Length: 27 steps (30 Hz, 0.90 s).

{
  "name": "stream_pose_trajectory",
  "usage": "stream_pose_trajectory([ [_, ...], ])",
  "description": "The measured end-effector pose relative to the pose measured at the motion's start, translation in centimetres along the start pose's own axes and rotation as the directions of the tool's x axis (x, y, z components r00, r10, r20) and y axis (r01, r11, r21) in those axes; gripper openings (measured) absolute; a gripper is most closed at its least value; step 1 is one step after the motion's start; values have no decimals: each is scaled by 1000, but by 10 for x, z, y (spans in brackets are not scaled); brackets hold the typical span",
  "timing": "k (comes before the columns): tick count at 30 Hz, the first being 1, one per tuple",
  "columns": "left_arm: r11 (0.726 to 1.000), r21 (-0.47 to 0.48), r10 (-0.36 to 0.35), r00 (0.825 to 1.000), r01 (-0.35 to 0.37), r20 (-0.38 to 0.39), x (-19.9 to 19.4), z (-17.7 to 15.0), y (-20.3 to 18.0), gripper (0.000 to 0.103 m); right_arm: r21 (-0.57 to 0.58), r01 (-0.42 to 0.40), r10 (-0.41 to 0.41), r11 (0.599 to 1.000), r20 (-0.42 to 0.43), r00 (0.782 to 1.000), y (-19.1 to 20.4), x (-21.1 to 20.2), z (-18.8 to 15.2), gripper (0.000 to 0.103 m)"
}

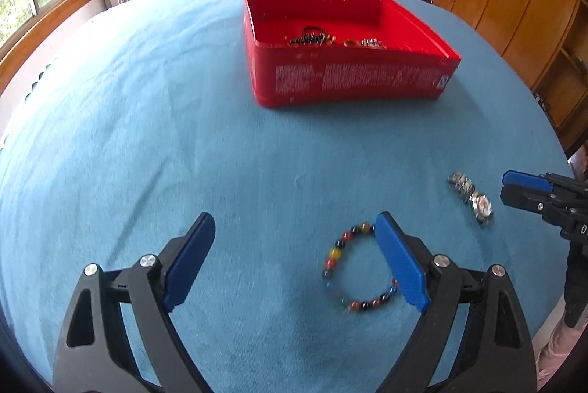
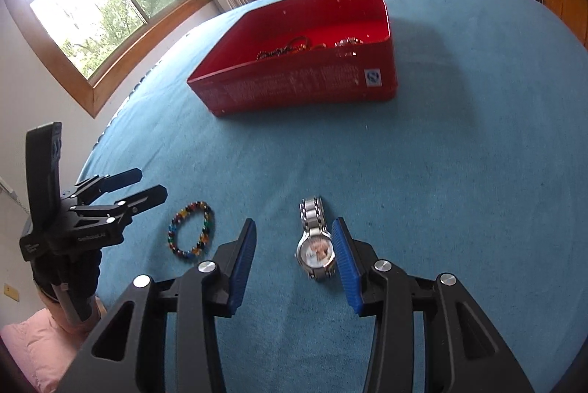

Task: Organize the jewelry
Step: 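Move both open tools back toward the bead bracelet and silver watch, then grasp the multicolour bead bracelet with left tool while right tool grasps the silver watch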

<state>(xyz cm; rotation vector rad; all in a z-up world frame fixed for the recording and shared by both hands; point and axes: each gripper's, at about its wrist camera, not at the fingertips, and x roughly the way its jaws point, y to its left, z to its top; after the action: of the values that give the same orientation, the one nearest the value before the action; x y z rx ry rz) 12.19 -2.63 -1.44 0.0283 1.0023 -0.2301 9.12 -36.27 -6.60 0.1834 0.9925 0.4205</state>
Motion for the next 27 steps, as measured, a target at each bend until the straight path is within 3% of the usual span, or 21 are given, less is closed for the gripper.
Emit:
stream_pose_trajectory([
  [10,1000,10,21,998,-21,-63,15,-19,-3,87,22,-10,11,1000,-30,999,-7,12,-9,43],
  [15,998,43,44,996,-41,-80,26,-23,-9,77,24,-12,13,1000,-32,999,-8,14,-9,43],
  [21,995,91,40,997,-34,-61,27,-22,-19,50,21,-17,17,1000,-42,999,-8,20,-4,43],
  [27,991,131,18,999,-11,-52,26,-22,-29,13,31,11,-8,999,-73,997,-13,34,4,43],
])
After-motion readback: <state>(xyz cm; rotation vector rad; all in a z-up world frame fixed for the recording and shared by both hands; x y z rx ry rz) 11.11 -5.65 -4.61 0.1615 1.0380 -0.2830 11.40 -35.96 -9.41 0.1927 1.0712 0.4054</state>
